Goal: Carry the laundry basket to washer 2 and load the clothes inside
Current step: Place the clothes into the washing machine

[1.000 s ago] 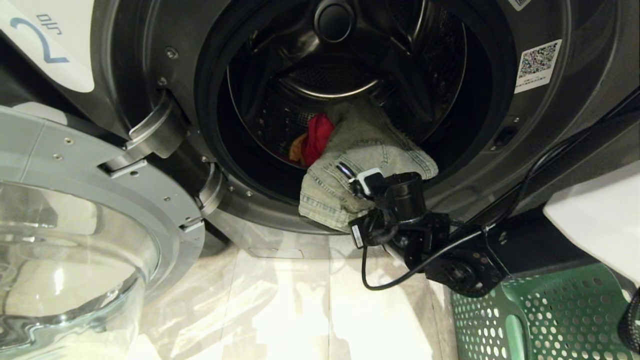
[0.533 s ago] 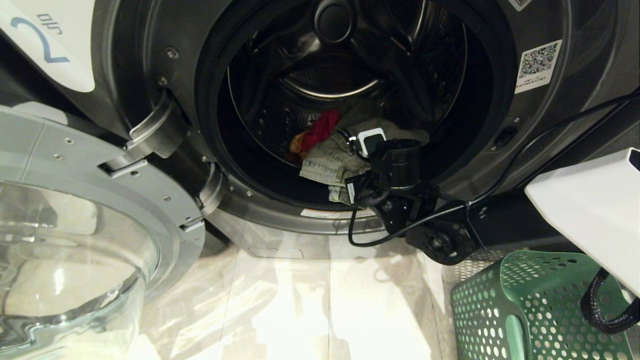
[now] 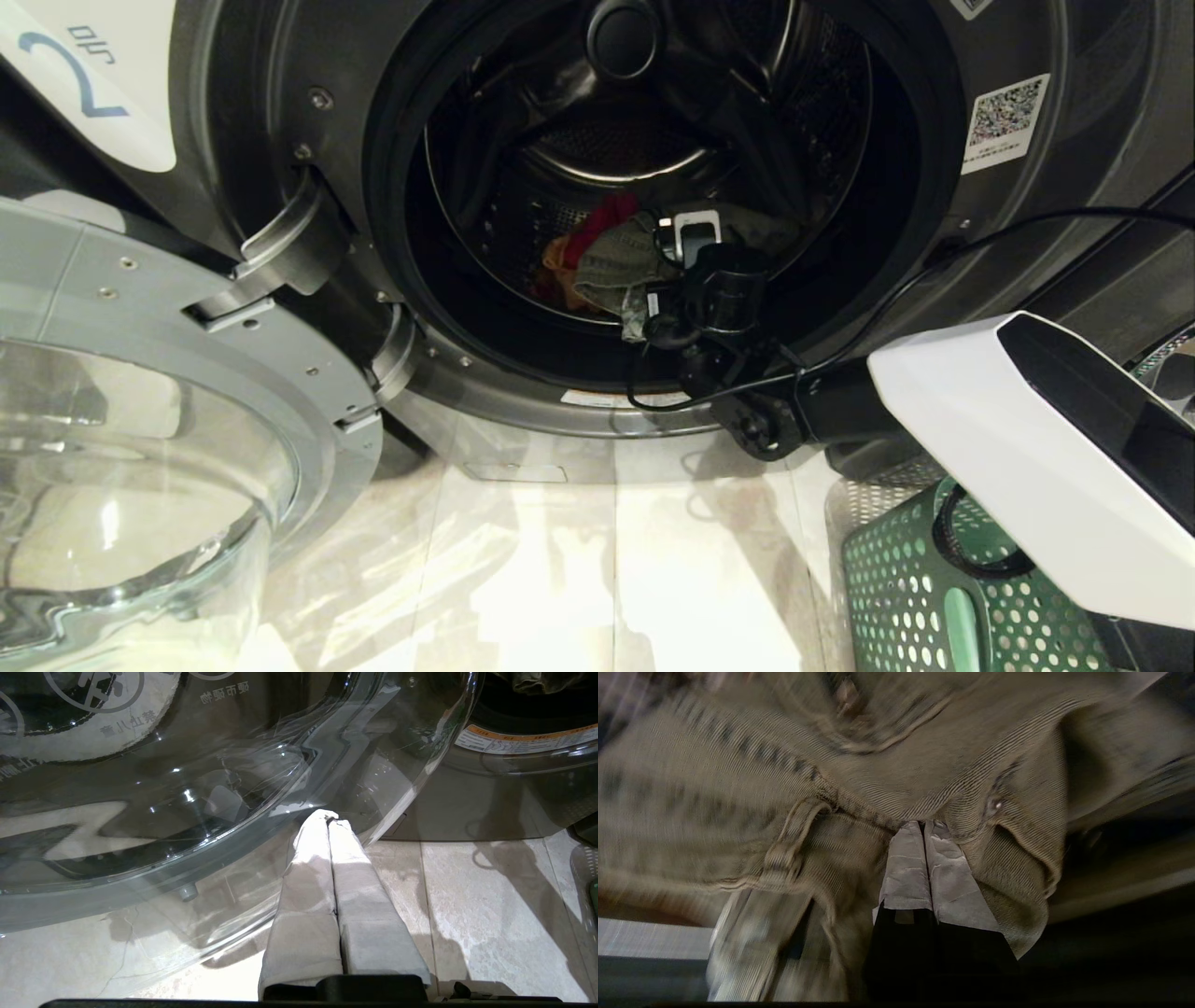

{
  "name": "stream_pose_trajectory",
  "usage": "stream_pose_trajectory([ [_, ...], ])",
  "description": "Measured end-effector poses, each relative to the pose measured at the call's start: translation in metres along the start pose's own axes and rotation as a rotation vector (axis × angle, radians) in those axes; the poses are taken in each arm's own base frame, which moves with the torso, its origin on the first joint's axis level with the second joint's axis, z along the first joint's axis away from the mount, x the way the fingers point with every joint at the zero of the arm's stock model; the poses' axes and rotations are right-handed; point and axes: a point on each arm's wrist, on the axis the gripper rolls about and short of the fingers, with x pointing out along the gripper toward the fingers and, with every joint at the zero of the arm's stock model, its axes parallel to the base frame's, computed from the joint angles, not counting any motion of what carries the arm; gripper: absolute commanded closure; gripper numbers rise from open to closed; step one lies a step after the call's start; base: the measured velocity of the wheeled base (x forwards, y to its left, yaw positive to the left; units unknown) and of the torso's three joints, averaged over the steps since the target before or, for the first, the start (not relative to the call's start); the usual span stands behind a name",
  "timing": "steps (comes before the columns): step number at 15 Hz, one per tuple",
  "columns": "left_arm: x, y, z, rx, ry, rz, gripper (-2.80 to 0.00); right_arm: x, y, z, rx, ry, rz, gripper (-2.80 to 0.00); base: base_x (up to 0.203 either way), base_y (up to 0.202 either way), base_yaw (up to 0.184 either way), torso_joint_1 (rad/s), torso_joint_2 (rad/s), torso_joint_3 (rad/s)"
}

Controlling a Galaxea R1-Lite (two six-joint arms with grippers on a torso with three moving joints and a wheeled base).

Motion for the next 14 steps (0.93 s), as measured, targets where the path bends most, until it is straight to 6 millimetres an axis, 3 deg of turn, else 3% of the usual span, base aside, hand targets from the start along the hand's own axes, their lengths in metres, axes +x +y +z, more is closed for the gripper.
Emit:
stream_pose_trajectory([
  [4, 0.0, 0.0, 0.0, 0.0, 0.0, 0.0, 0.0, 0.014, -0.005, 0.014, 0.021, -0.194, -0.096, 0.0, 0.0, 0.0, 0.0, 0.0, 0.0, 0.0],
  [7, 0.0, 0.0, 0.0, 0.0, 0.0, 0.0, 0.0, 0.013, -0.01, 0.034, 0.097, -0.267, -0.112, 0.0, 0.0, 0.0, 0.0, 0.0, 0.0, 0.0],
  [11, 0.0, 0.0, 0.0, 0.0, 0.0, 0.0, 0.0, -0.003, -0.015, 0.062, 0.14, -0.261, -0.08, 0.0, 0.0, 0.0, 0.0, 0.0, 0.0, 0.0],
  [14, 0.0, 0.0, 0.0, 0.0, 0.0, 0.0, 0.0, -0.028, -0.011, 0.056, 0.123, -0.132, -0.001, 0.0, 0.0, 0.0, 0.0, 0.0, 0.0, 0.0],
])
